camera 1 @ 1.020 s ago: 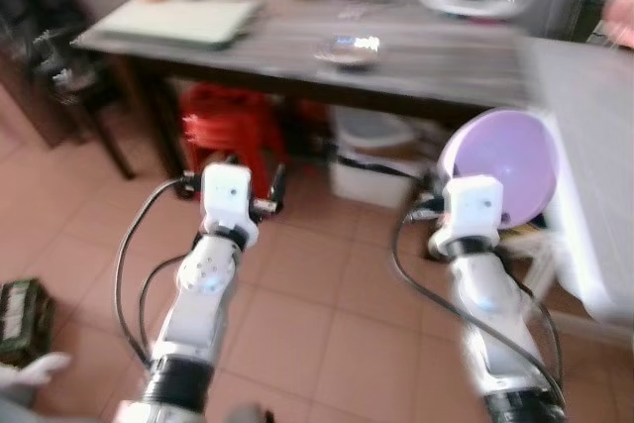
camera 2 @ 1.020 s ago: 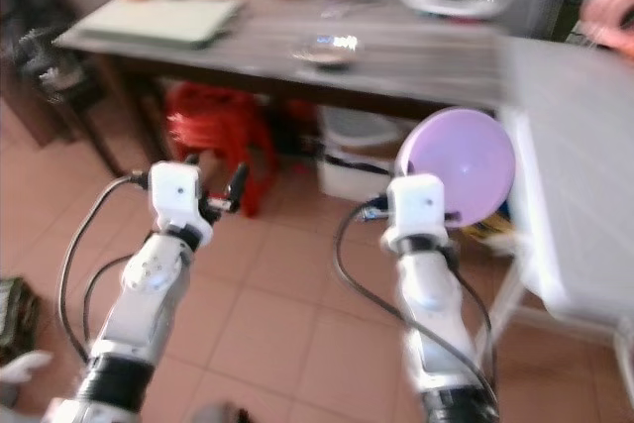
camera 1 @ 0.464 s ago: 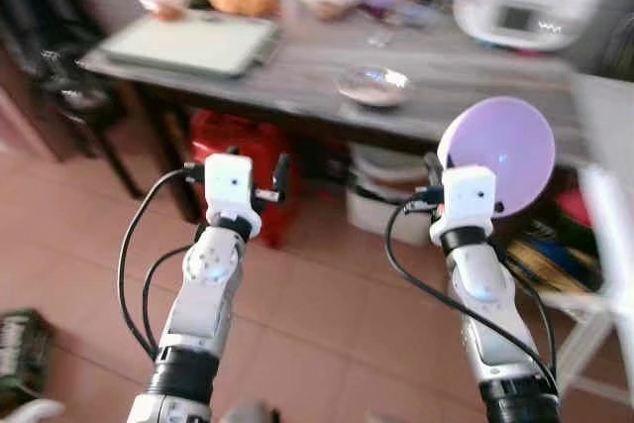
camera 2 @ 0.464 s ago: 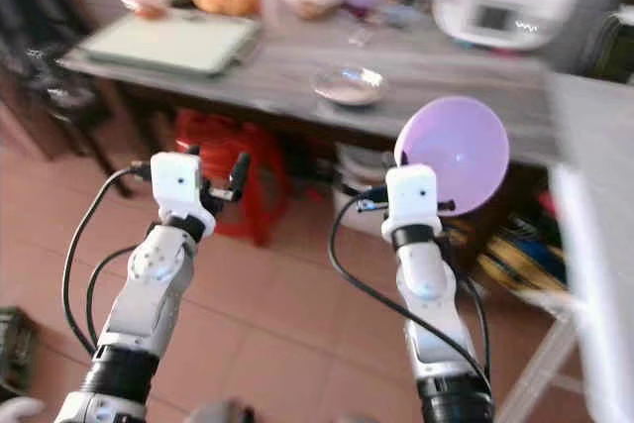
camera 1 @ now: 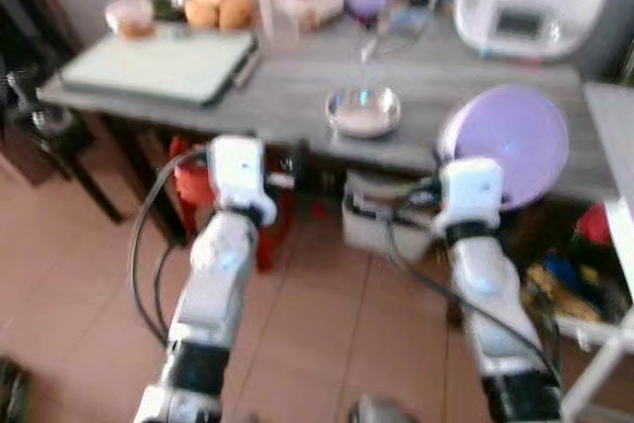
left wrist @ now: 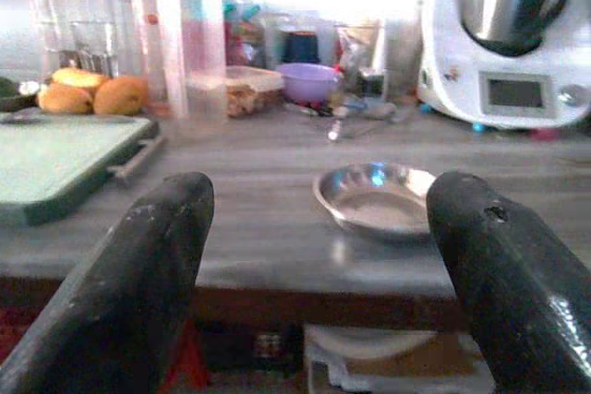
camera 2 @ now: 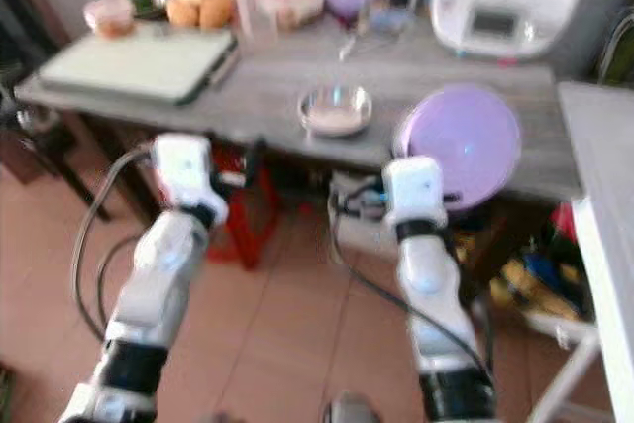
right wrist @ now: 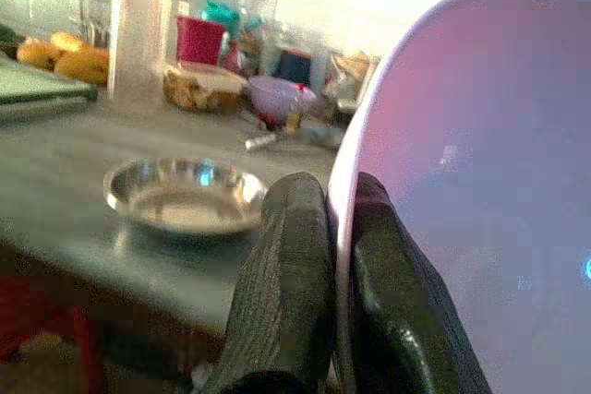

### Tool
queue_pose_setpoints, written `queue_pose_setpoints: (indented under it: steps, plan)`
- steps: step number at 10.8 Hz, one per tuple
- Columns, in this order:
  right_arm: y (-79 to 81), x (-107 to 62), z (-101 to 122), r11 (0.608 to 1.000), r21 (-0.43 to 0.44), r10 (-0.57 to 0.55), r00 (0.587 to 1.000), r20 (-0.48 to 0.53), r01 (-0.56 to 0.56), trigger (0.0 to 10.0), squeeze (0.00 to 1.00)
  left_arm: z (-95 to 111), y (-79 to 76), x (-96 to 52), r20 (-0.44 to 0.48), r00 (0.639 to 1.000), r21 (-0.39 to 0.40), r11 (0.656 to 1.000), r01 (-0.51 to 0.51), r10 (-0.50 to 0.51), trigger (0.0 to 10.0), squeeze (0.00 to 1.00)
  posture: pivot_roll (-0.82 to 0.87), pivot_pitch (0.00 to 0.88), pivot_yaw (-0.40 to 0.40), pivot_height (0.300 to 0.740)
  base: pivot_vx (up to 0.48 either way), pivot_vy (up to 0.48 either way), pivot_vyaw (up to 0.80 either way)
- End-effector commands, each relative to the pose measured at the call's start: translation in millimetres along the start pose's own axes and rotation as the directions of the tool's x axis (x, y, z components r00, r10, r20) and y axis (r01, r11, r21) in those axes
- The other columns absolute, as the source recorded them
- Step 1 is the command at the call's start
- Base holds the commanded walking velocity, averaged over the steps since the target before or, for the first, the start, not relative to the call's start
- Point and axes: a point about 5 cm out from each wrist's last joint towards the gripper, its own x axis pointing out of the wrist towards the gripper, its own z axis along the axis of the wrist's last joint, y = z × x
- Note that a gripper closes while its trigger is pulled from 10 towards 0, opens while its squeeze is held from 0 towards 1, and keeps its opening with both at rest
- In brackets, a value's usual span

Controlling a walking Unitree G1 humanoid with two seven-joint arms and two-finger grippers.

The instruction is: Setting the table

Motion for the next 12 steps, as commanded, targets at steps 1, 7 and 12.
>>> queue_pose_setpoints:
  steps: [1, 7, 12]
  plan:
    - [8.4, 1.9, 7.7, 1.000, 0.014, 0.019, 0.999, 0.035, -0.020, 10.0, 0.00, -0.5, 10.5, -3.1, -0.012, 1.000, 0.009, 1.000, -0.028, 0.028, 10.0, 0.00, -0.05, 0.000, 0.033, 0.740, 0.480, 0.000, 0.00]
    - [2.5, -1.6, 6.6, 1.000, 0.026, -0.009, 1.000, -0.001, 0.009, 10.0, 0.00, -3.5, 12.7, -5.3, -0.046, 0.998, -0.015, 0.999, -0.047, 0.046, 10.0, 0.00, -0.05, 0.000, 0.037, 0.740, 0.438, 0.097, 0.00]
    - [-4.3, 2.2, 20.8, 0.998, -0.060, -0.024, 1.000, 0.012, 0.024, 10.0, 0.00, 1.8, 21.9, -18.1, -0.025, 0.996, 0.016, 0.996, -0.085, 0.085, 10.0, 0.00, -0.06, 0.000, 0.043, 0.740, 0.206, 0.200, 0.00]
